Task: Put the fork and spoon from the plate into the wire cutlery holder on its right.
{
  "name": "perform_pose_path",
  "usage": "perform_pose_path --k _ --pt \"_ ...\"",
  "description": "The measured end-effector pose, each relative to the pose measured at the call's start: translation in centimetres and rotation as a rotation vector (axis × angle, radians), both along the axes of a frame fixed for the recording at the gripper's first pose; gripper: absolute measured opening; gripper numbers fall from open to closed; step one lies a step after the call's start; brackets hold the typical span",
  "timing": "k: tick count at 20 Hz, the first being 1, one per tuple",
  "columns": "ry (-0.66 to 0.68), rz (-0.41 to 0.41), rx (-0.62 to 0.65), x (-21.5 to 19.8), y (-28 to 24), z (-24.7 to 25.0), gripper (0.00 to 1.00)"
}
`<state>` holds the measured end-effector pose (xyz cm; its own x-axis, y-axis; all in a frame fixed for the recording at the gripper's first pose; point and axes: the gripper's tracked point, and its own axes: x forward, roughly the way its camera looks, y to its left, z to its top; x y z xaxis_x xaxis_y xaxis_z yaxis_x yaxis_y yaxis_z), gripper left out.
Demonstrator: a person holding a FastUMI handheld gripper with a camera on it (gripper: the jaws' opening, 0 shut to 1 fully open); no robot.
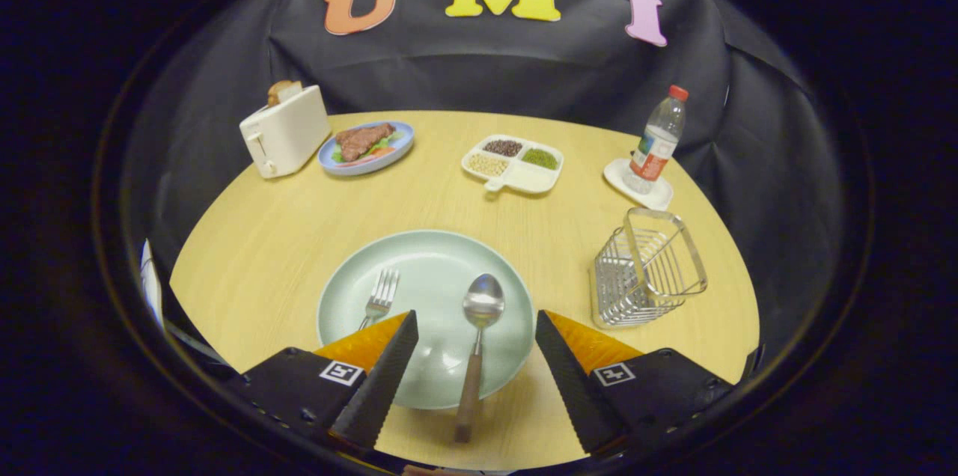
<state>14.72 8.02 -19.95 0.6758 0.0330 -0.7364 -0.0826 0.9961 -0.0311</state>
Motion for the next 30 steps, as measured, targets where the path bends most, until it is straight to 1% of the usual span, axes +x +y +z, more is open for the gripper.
perform_pose_path --k 3,5,6,8,10,13,14,15,18,20,21,22,23,26,30 --pt "0.073 -0.026 -0.005 -0.1 0.1 -1.3 0.94" --pt "0.129 -0.016 0.015 -0.3 0.5 -2.2 0.94" --pt "0.156 -0.017 0.027 -0.3 0.6 -2.4 0.84" --pt "0.216 -0.029 0.046 -0.6 0.7 -3.4 0.75" --pt "0.245 -0.026 0.055 -0.6 1.2 -4.0 0.73" --pt "0.296 -0.039 0.032 -0.7 1.3 -5.1 0.69" --pt "0.333 -0.054 0.028 -1.0 1.2 -5.6 0.64" --pt "0.322 -0.068 0.032 -0.5 1.3 -5.7 0.59" --pt "0.361 -0.060 0.046 -0.6 2.0 -5.5 0.44" --pt "0.368 -0.068 0.049 -0.8 2.0 -5.7 0.18" --pt "0.361 -0.071 0.062 -0.5 2.3 -5.7 0.18" --pt "0.366 -0.061 0.043 -0.6 2.1 -6.0 0.07" --pt "0.355 -0.053 0.032 -0.6 2.1 -5.6 0.02" --pt "0.360 -0.053 0.013 -1.1 2.1 -5.3 0.01" --pt "0.312 -0.034 0.030 -1.2 2.1 -2.8 0.01"
